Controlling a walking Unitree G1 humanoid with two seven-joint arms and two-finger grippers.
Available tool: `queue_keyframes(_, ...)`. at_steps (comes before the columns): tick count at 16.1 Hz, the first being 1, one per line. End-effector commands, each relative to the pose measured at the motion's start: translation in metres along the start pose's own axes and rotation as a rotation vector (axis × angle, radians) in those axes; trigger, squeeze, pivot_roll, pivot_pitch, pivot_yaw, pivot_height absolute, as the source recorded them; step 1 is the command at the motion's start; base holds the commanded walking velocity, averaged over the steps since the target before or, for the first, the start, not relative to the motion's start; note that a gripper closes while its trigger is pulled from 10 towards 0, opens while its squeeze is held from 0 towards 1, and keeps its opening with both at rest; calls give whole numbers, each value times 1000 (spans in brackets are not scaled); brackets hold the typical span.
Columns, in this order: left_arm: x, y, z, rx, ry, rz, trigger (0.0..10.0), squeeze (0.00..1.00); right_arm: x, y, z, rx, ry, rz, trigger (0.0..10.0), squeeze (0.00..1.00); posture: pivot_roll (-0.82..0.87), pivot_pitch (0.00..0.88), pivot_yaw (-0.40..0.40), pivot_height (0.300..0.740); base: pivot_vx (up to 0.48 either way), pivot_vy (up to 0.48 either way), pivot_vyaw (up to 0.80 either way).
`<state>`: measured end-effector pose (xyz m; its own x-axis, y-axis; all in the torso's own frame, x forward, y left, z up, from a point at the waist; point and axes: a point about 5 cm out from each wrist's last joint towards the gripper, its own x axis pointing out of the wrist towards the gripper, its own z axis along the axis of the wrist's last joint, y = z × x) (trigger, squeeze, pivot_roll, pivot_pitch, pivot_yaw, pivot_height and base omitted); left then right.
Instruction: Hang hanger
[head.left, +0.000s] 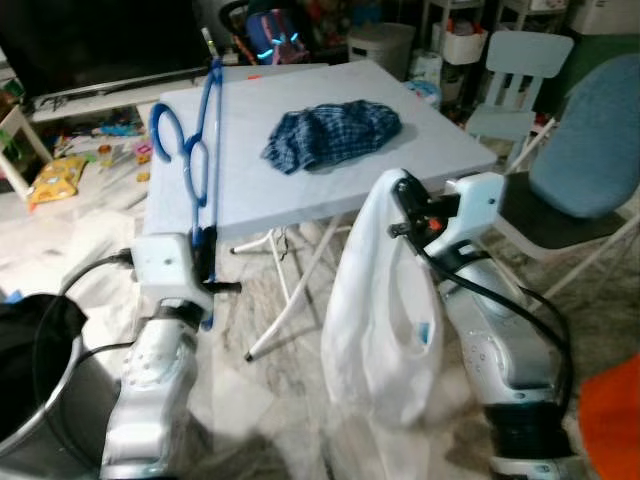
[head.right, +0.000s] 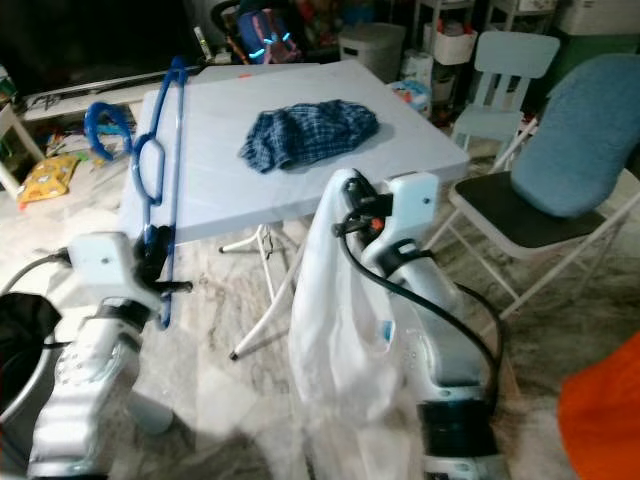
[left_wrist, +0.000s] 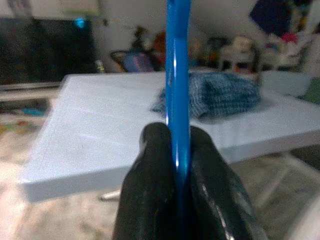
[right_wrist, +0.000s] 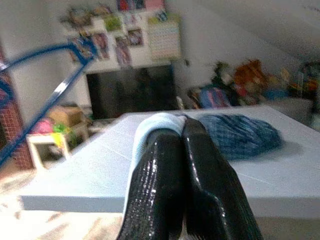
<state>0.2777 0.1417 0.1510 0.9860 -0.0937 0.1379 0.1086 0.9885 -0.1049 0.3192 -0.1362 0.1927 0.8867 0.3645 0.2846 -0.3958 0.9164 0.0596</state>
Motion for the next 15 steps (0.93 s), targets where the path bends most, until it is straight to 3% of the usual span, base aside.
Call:
queue_keyframes(1, 0, 10, 2, 30, -7, 30, 10000, 0, 8, 8, 9, 3, -51, 24, 0, 0, -79, 0, 53, 740, 360, 0, 781)
queue_keyframes(7, 4, 11, 4, 21, -23, 56, 10000, 0, 15, 5, 15, 0, -76, 20, 0, 0, -80, 0, 25, 740, 367, 0, 0)
queue_keyframes(10, 5, 9, 6, 9, -27, 50, 10000, 0, 21, -1, 30, -35, -141, -49, 0, 0, -79, 0, 25, 740, 364, 0, 0)
queue_keyframes(15, 7, 5, 5, 1, -27, 41, 10000, 0, 24, 2, 31, -34, -144, -21, 0, 0, -88, 0, 17, 740, 364, 0, 0)
